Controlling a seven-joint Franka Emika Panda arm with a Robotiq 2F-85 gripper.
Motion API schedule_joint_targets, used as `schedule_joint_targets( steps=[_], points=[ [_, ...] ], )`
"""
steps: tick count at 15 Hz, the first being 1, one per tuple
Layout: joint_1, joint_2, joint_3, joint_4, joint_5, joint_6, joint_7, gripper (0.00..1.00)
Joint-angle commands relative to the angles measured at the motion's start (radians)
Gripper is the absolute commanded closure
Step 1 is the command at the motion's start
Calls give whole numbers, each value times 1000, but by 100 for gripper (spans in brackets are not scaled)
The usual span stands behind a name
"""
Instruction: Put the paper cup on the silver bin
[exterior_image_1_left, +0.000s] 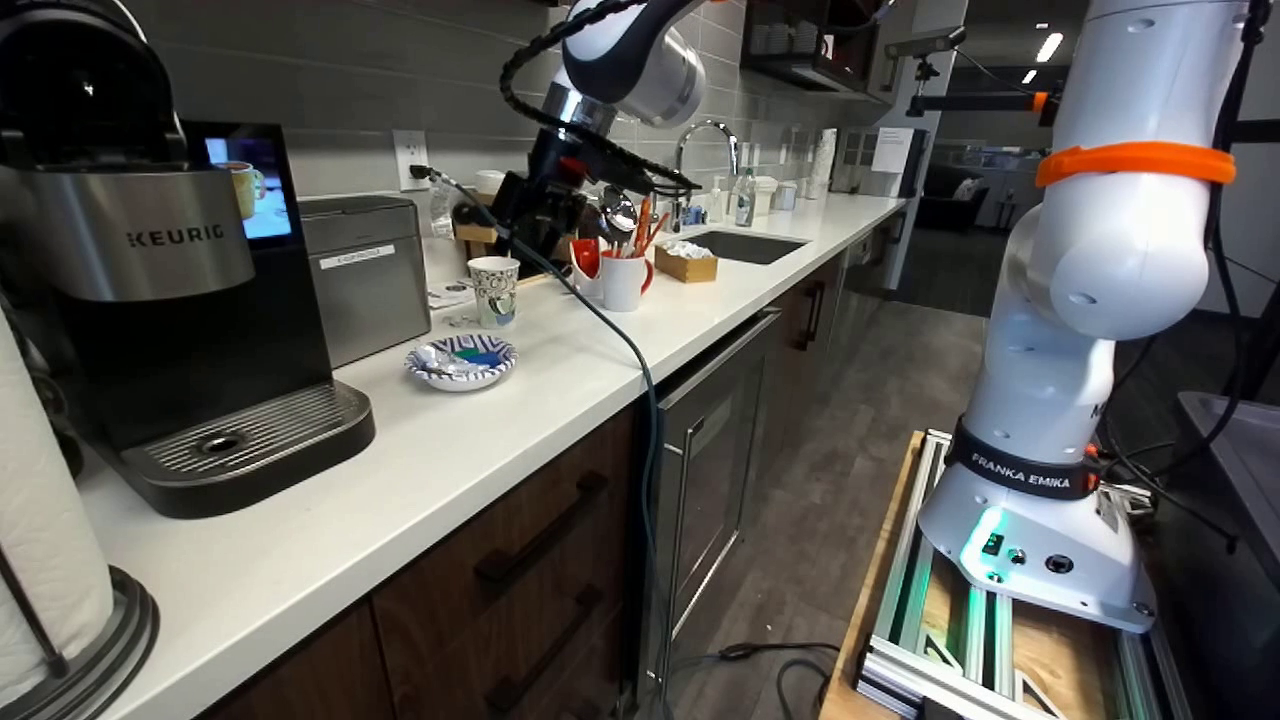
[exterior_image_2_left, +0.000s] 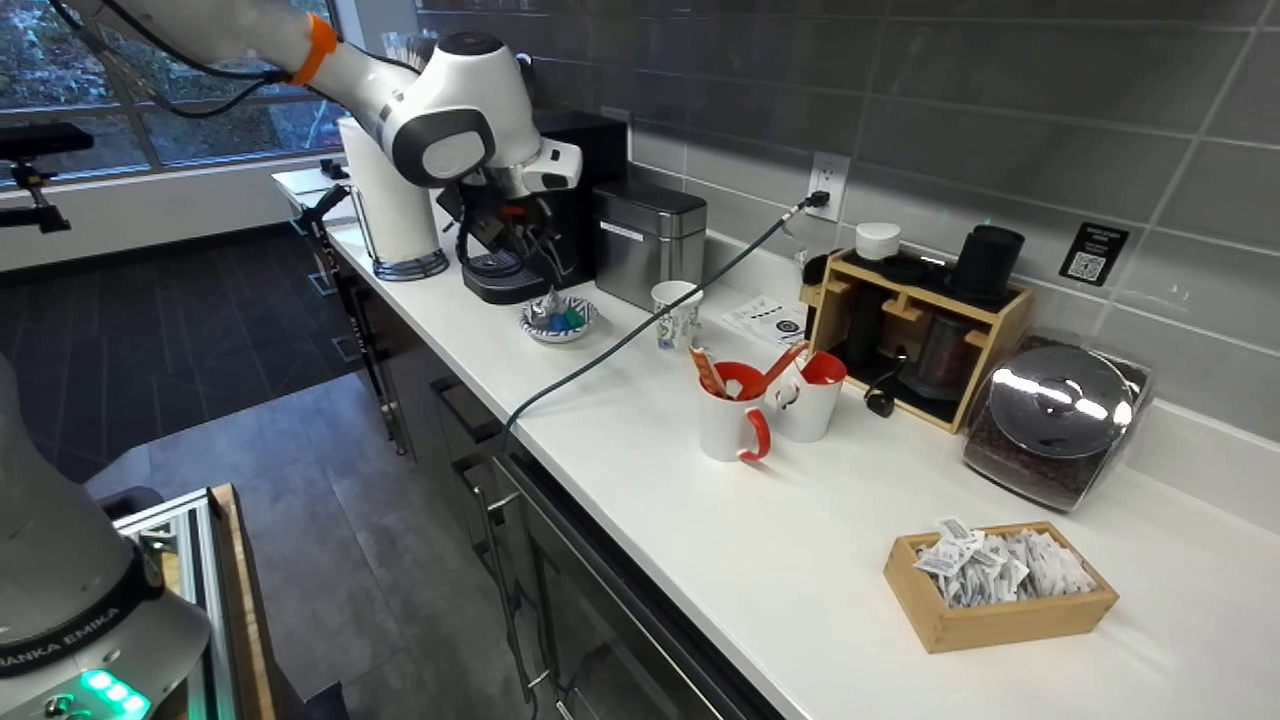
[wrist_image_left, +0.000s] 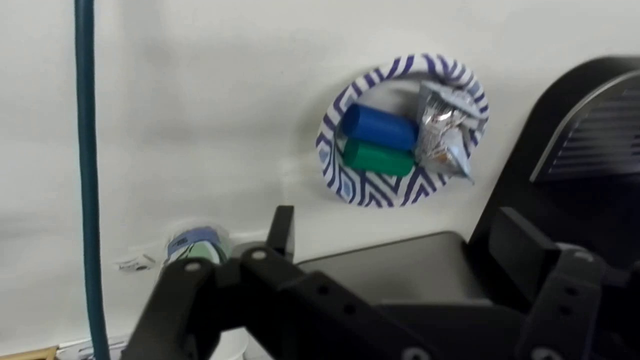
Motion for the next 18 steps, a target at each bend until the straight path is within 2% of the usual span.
schedule_joint_targets(
  steps=[1, 2, 4, 6, 7, 9, 13, 18],
  points=[
    [-24, 122, 11, 76, -122, 144, 97, 0],
    [-28, 157, -9, 110, -245, 131, 136, 0],
    [63, 205, -144, 179, -406, 73, 181, 0],
    [91, 261, -189, 268, -575, 33, 250, 0],
    [58, 275, -153, 302, -644, 14, 276, 0],
    [65, 303, -135, 360, -683, -13, 269, 0],
    [52, 373, -78, 454, -640, -74, 220, 0],
    [34, 481, -94, 581, -626, -96, 245, 0]
  ],
)
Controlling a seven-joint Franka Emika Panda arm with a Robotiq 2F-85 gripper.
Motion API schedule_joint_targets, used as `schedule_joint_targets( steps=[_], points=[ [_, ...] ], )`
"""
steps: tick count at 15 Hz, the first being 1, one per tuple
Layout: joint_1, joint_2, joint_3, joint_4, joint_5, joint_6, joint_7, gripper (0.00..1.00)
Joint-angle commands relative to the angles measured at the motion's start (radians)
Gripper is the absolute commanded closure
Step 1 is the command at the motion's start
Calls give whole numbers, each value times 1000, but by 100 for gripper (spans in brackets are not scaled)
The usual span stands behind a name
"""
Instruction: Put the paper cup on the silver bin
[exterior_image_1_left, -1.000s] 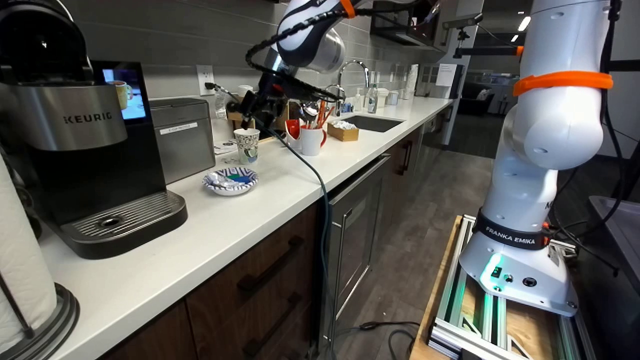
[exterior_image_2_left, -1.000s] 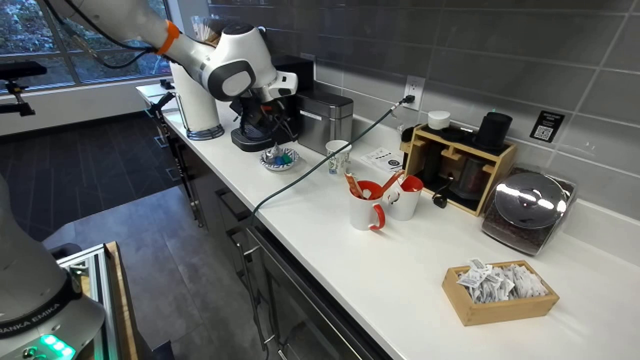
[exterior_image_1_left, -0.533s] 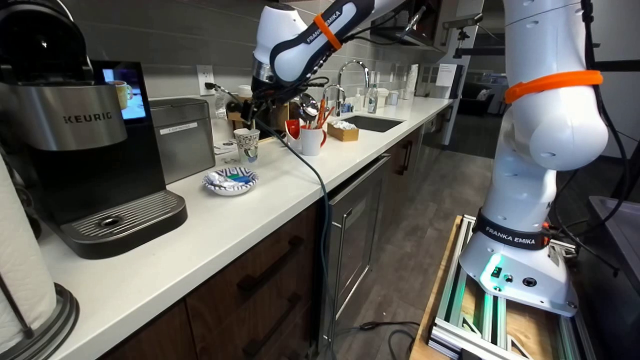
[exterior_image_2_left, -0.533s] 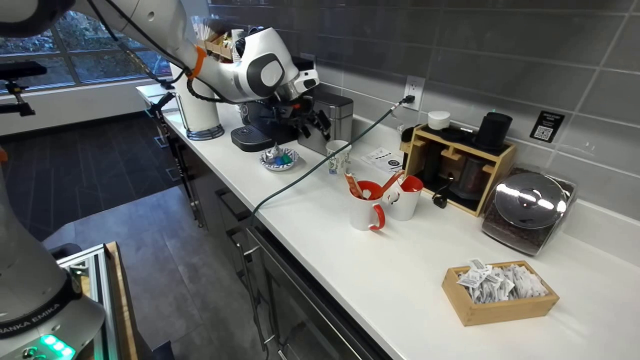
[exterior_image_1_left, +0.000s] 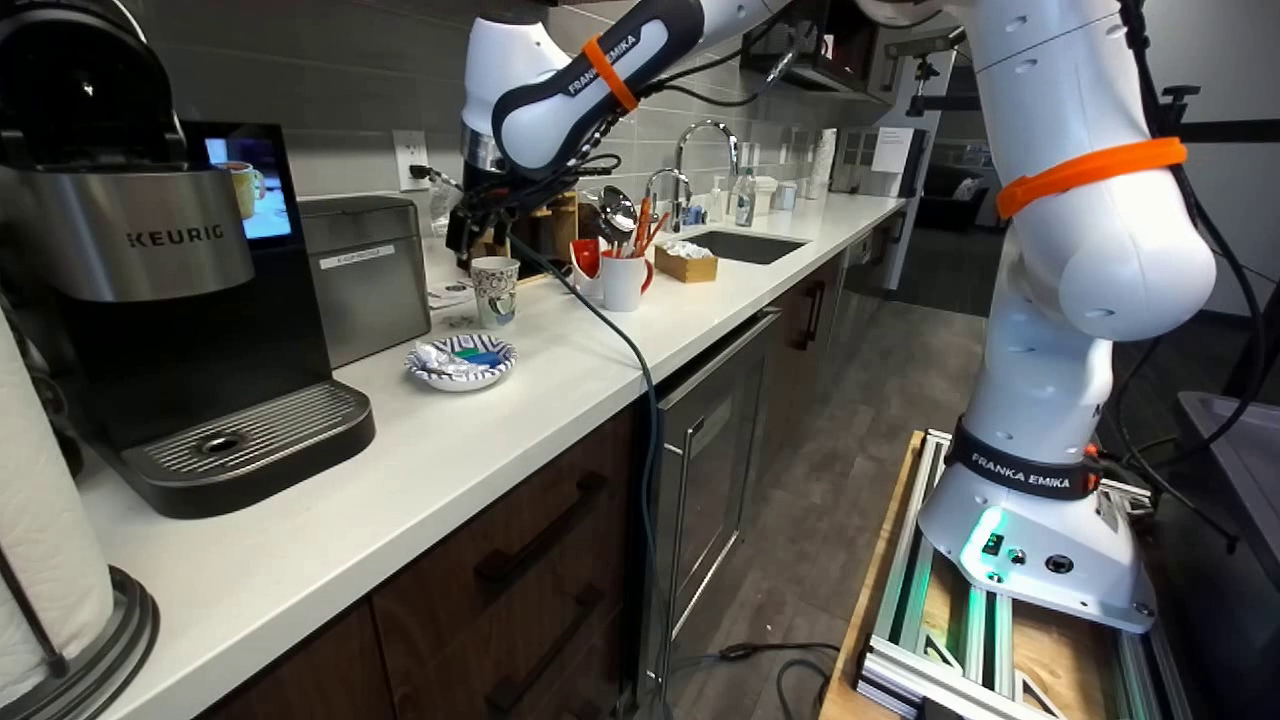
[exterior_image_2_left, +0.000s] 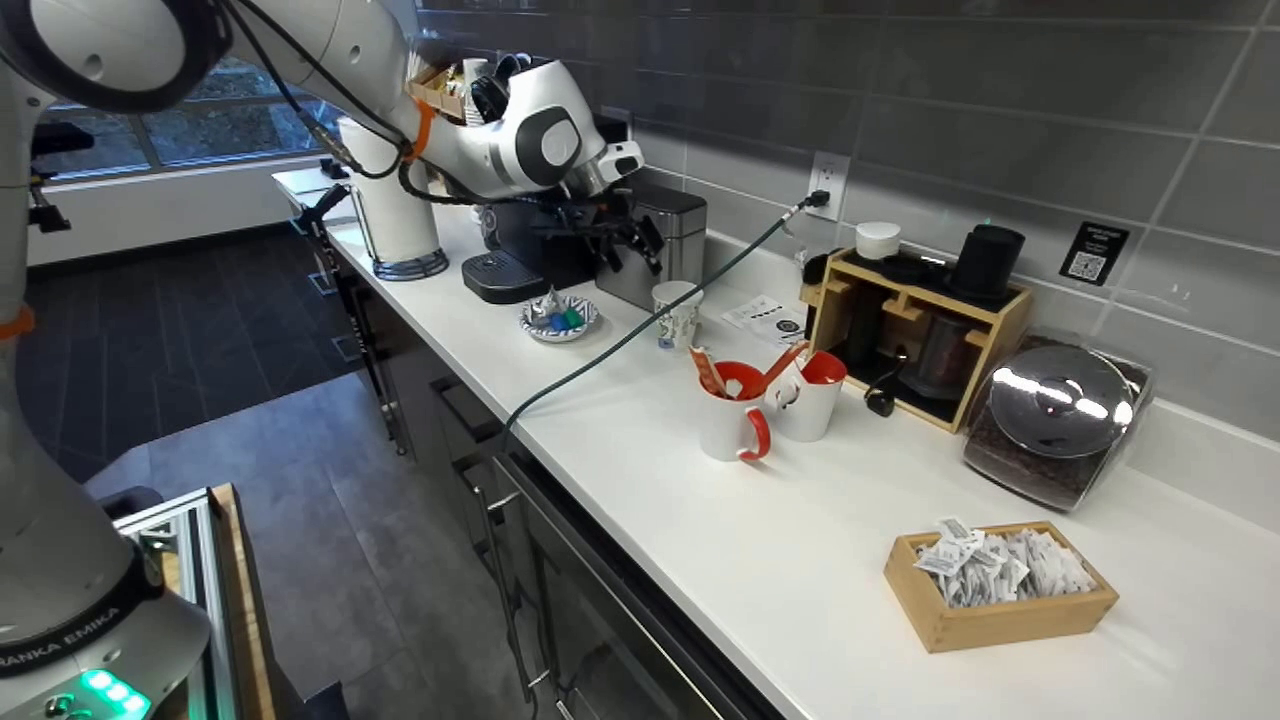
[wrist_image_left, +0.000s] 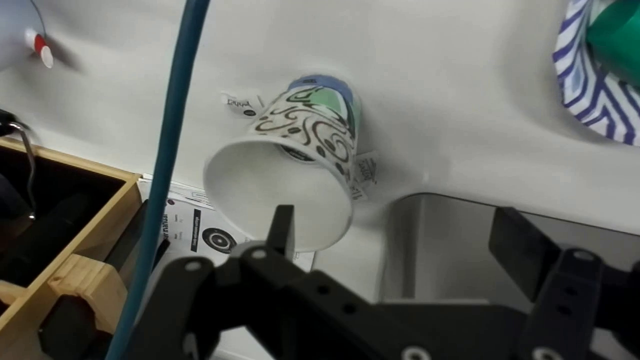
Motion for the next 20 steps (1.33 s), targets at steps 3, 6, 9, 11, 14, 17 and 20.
schedule_joint_targets(
  steps=[3, 6, 9, 11, 14, 17, 20],
  points=[
    [-21, 59, -5, 70, 18, -16, -1, 0],
    [-31, 85, -5, 88, 25, -14, -11, 0],
    [-41, 89, -3, 79, 36, -10, -13, 5],
    [-49, 97, 1, 77, 44, -4, -18, 29],
    [-57, 114, 8, 76, 53, 8, -28, 47],
    [-57, 122, 14, 72, 56, 26, -38, 69],
    [-43, 93, 11, 45, 45, 42, -25, 92]
  ],
)
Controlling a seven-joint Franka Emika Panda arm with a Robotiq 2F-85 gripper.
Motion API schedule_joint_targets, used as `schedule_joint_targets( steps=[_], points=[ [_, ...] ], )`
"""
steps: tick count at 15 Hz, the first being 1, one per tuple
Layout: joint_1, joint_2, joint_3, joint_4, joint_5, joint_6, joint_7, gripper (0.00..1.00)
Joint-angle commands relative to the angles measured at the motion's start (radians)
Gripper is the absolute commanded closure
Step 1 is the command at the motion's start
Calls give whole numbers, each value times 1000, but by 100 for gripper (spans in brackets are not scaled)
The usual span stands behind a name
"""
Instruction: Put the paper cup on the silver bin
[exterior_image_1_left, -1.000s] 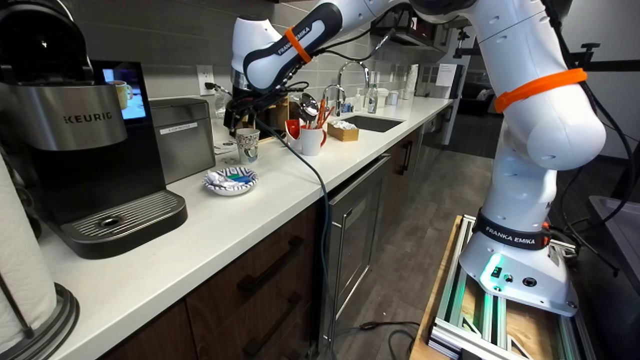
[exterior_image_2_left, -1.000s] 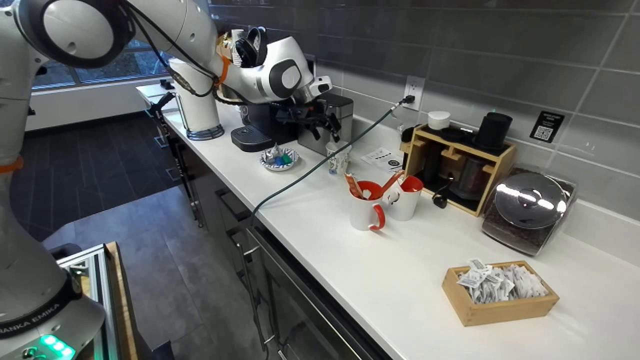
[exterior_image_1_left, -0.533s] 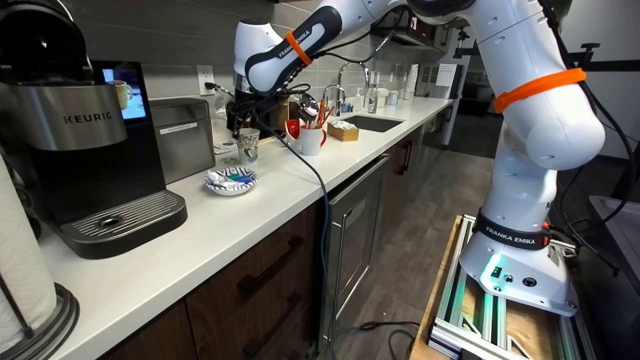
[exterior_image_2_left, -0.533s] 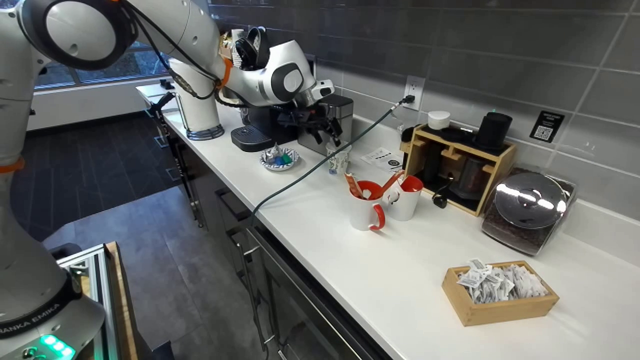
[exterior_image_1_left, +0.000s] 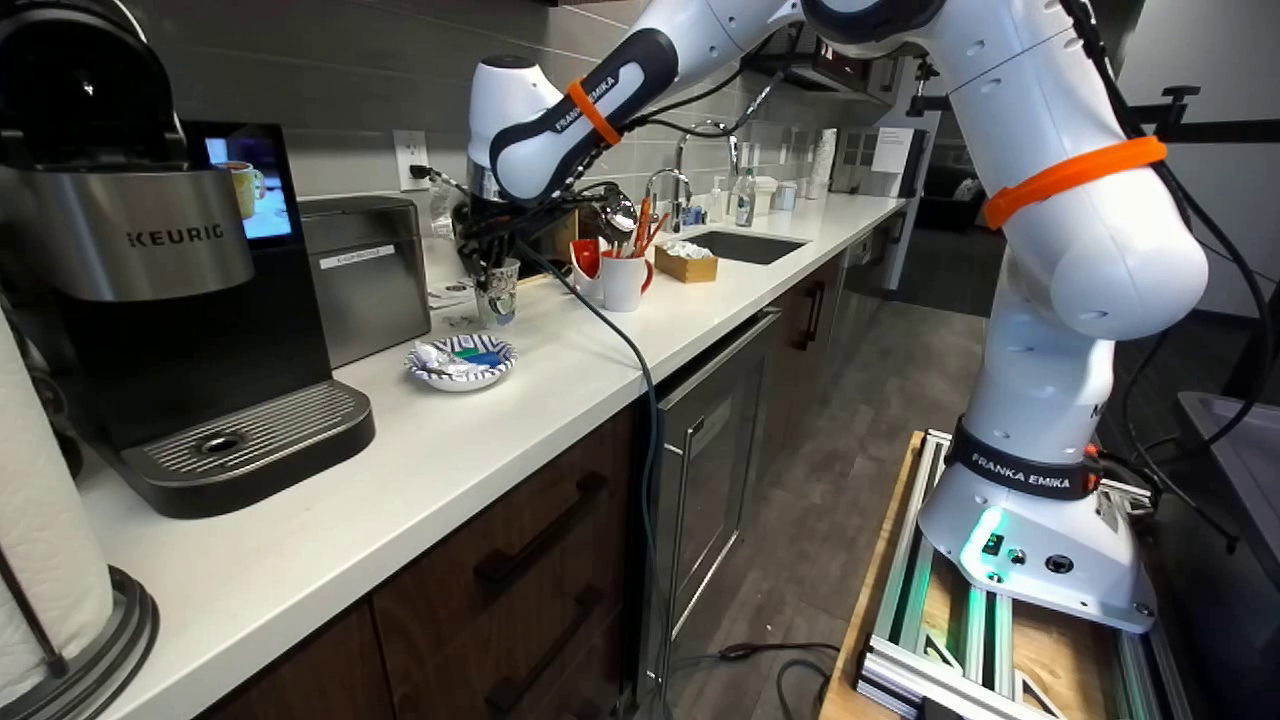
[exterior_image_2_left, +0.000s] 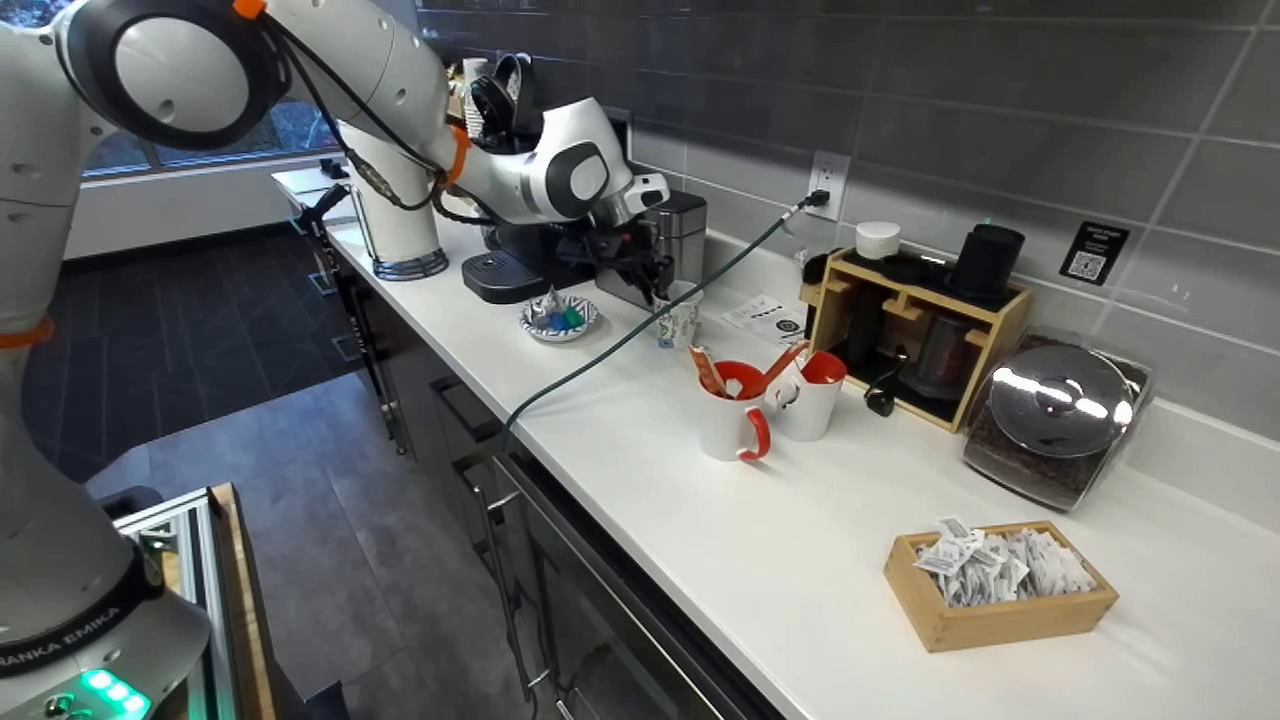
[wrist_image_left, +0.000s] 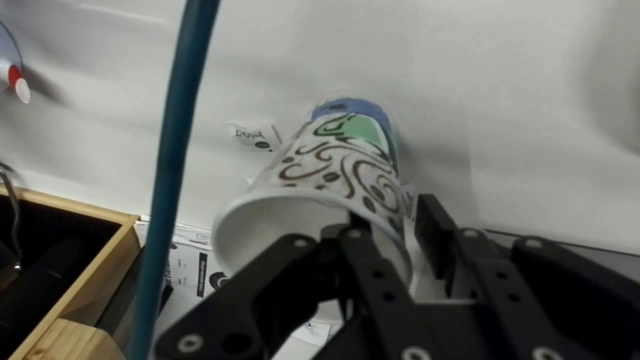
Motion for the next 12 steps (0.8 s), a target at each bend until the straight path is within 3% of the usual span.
schedule_joint_targets(
  steps=[1, 6, 10, 12],
  points=[
    [9, -40, 6, -48, 13, 29, -9, 99],
    [29, -175, 22, -175, 10, -28, -2, 100],
    [35, -327, 51, -324, -9, 15, -18, 99],
    [27, -399, 88, -389, -4, 53, -87, 99]
  ],
)
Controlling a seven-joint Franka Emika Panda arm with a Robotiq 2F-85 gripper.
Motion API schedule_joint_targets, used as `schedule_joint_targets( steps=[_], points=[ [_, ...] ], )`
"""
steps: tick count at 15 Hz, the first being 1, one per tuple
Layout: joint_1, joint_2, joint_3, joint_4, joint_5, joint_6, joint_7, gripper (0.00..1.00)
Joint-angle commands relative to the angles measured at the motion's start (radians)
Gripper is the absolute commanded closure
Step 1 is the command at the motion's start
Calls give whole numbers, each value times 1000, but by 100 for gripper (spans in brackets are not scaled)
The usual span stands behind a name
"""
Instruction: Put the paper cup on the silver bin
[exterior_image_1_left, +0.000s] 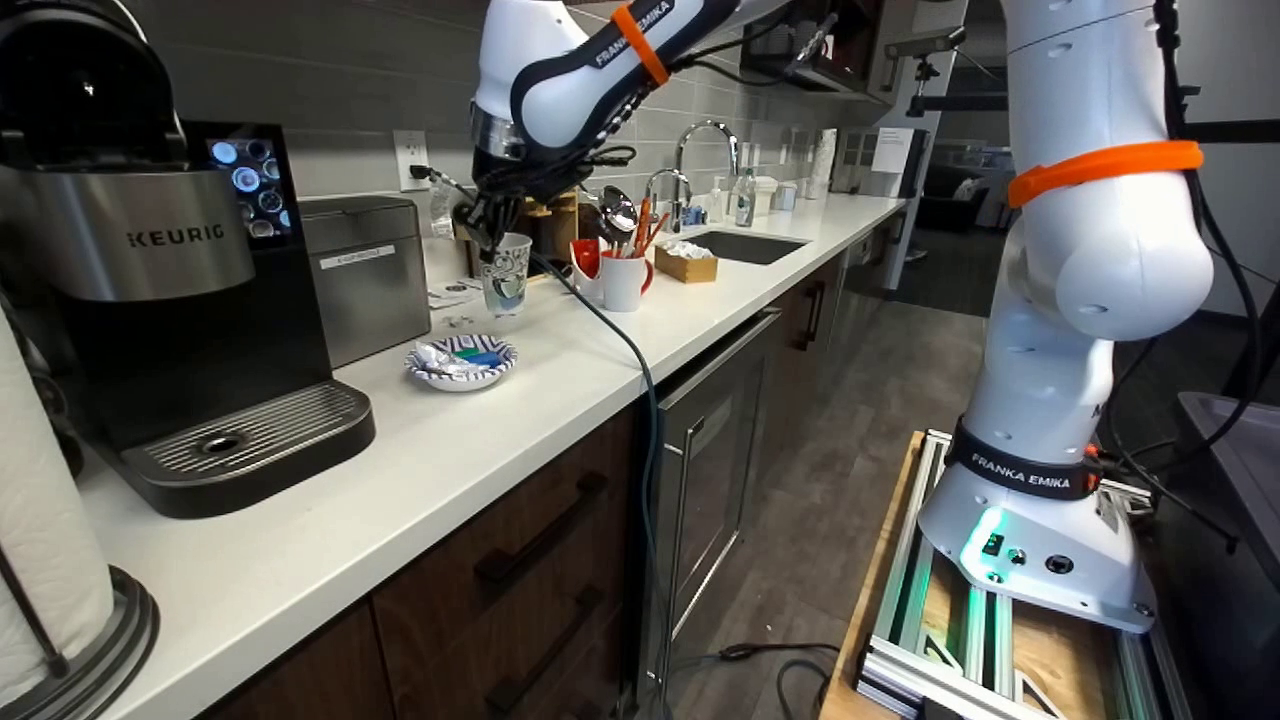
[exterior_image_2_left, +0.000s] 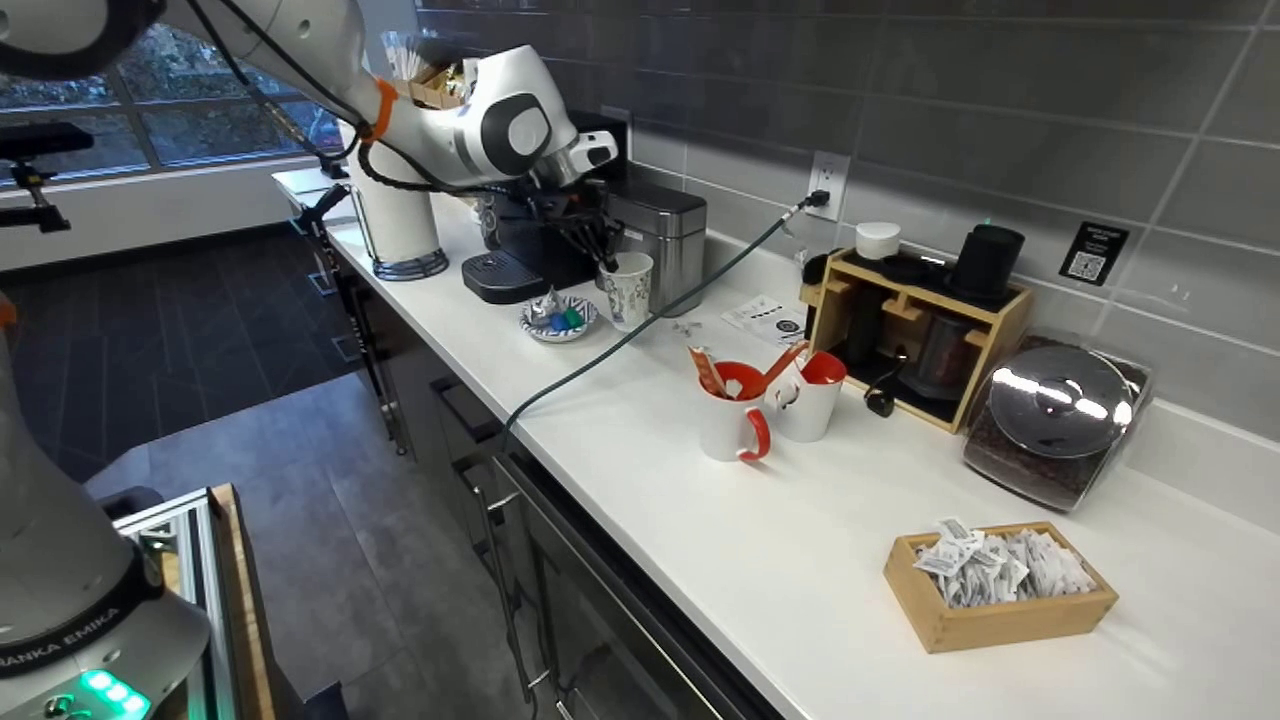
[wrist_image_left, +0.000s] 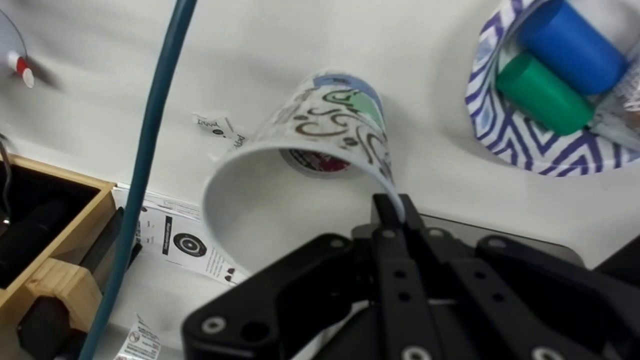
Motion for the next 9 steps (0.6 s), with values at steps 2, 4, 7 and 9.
schedule_joint_targets(
  steps=[2, 4, 7, 9],
  points=[
    [-6, -192, 65, -193, -7, 105, -140, 99],
    [-8, -220, 96, -215, 24, 157, -211, 99],
    [-9, -200, 101, -175, 6, 123, -177, 97],
    [-10, -205, 103, -181, 6, 123, -184, 97]
  ],
)
